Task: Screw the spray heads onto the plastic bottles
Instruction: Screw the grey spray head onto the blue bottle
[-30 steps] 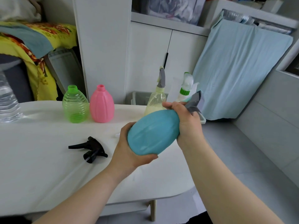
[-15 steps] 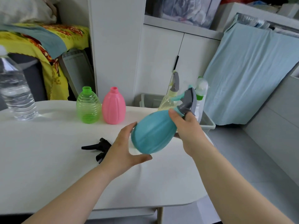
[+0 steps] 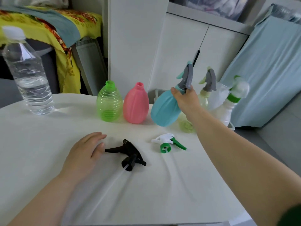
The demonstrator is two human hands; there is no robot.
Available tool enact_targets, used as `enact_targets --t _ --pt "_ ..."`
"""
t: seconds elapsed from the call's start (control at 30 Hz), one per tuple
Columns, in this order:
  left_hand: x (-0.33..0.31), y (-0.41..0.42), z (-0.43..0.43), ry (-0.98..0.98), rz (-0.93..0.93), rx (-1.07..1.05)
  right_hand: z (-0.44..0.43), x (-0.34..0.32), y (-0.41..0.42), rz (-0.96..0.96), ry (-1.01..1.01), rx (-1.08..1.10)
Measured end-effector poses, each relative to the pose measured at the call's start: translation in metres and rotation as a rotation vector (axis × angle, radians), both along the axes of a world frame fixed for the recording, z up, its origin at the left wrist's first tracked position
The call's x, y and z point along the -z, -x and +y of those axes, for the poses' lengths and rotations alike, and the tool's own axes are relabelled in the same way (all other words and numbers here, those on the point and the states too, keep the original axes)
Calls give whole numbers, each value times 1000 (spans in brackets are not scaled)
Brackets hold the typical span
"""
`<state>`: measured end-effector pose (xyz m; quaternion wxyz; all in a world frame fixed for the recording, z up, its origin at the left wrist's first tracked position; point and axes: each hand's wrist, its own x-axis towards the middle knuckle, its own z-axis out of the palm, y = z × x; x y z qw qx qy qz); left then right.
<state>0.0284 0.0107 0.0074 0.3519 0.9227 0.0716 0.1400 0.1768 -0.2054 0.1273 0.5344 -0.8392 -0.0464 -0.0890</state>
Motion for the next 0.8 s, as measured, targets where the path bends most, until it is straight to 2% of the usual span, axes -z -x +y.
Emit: enact_targets --t 0.17,0.8 --pt "10 -8 3 -163 15 -27 19 16 -20 36 42 -8" --pt "15 -9 3 -218 7 -45 19 19 -32 81 196 -22"
